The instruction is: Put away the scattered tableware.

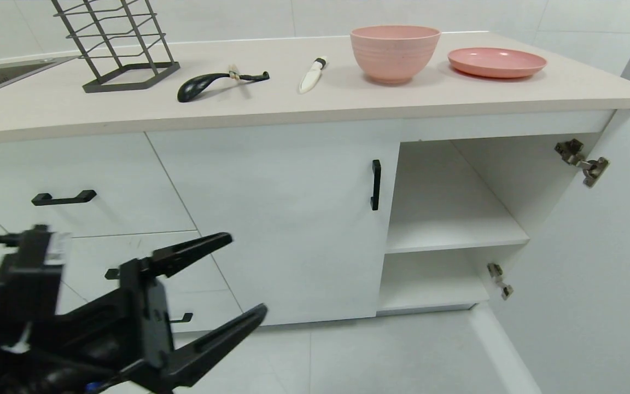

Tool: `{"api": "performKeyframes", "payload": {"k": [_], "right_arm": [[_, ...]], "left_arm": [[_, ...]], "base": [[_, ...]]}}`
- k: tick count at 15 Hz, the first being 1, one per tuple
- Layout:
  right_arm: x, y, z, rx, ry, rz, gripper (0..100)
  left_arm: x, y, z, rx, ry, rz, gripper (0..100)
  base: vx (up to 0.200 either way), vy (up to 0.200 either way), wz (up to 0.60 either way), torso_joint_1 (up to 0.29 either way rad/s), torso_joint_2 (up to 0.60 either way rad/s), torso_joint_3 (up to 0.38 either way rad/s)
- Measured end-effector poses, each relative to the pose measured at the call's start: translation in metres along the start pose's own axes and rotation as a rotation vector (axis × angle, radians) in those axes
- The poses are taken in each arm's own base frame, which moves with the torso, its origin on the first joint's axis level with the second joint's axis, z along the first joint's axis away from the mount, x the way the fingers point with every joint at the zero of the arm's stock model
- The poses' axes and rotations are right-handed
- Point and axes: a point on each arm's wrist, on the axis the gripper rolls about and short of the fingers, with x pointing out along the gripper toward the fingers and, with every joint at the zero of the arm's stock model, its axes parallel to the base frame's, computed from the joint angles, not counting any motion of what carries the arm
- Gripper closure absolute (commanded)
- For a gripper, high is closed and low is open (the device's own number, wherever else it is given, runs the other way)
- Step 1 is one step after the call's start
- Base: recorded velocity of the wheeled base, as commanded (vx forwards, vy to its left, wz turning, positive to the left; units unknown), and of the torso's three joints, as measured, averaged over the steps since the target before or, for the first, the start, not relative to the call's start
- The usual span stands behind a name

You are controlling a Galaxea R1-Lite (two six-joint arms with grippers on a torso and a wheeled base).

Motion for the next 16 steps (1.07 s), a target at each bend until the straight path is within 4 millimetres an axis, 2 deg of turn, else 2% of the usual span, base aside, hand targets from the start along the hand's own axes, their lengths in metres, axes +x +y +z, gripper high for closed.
{"api": "performKeyframes", "payload": {"k": [4,7,10,12,14,16], "right_arm": [[-0.02,0.022,-0.007,0.08,0.058,0.05,0],[-0.047,0.045,-0.017,0.126,0.118,0.0,0],[-0.072,0.066,-0.046,0.24,0.354,-0.192,0],[-0.078,0.068,-0.049,0.289,0.371,-0.293,0],[-0.081,0.067,-0.049,0.296,0.388,-0.443,0],[-0.082,0.067,-0.051,0.305,0.394,-0.499,0]], "left_arm": [[-0.061,-0.022,0.019,0.033,-0.001,0.135,0],[-0.101,-0.048,0.019,-0.002,0.069,0.254,0],[-0.137,-0.079,0.004,-0.045,0.146,0.357,0],[-0.154,-0.093,-0.006,-0.022,0.13,0.438,0],[-0.164,-0.097,-0.035,-0.065,0.23,0.591,0],[-0.168,-0.1,-0.044,-0.04,0.263,0.713,0]], "base": [[0.0,0.0,0.0,0.0,0.0,0.0],[0.0,0.0,0.0,0.0,0.0,0.0],[0.0,0.0,0.0,0.0,0.0,0.0],[0.0,0.0,0.0,0.0,0.0,0.0],[0.0,0.0,0.0,0.0,0.0,0.0],[0.0,0.0,0.0,0.0,0.0,0.0]]}}
